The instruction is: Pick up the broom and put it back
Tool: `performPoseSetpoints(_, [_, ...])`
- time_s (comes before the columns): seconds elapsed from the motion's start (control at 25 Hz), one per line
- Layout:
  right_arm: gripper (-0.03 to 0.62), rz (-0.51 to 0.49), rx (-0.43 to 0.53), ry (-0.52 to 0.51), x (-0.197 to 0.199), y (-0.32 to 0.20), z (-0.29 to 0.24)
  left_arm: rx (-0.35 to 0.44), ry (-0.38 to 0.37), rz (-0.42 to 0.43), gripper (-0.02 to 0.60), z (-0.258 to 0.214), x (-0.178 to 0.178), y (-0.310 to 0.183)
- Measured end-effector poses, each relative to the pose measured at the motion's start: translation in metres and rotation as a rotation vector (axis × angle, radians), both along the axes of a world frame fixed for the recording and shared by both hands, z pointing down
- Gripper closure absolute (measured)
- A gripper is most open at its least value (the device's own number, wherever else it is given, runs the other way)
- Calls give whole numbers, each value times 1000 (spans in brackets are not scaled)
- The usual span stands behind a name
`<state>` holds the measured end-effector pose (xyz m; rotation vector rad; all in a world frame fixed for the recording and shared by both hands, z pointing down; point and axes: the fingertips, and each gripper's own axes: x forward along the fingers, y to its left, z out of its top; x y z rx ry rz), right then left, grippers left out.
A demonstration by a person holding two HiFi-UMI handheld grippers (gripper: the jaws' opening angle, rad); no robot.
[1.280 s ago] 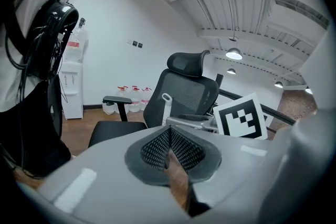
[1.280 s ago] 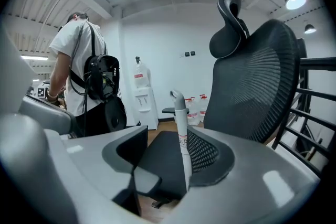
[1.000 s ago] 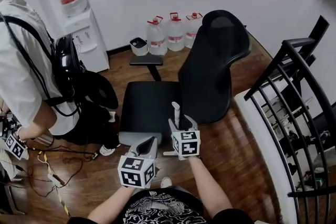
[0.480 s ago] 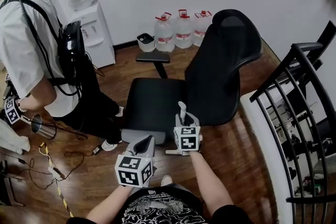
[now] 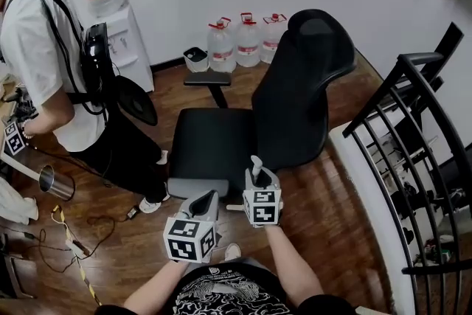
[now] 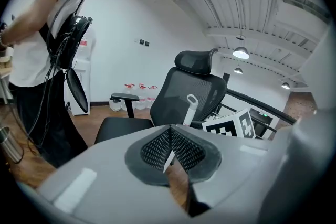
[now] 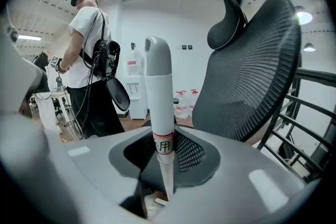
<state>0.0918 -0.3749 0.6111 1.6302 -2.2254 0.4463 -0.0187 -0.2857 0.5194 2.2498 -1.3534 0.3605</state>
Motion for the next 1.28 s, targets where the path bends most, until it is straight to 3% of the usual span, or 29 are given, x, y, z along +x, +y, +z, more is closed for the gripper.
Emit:
performPoseSetpoints(0.32, [499,50,51,-19,0,52,-31,19,39,37,577,-7,-7,32])
performPoseSetpoints(0.92, [499,29,288,-2,-29,155,-176,154,68,60,577,-44,-29,85])
performPoseSetpoints(1.28, [499,53,366,-19,-32,203,-213,184,69,96,577,-54,-28,107])
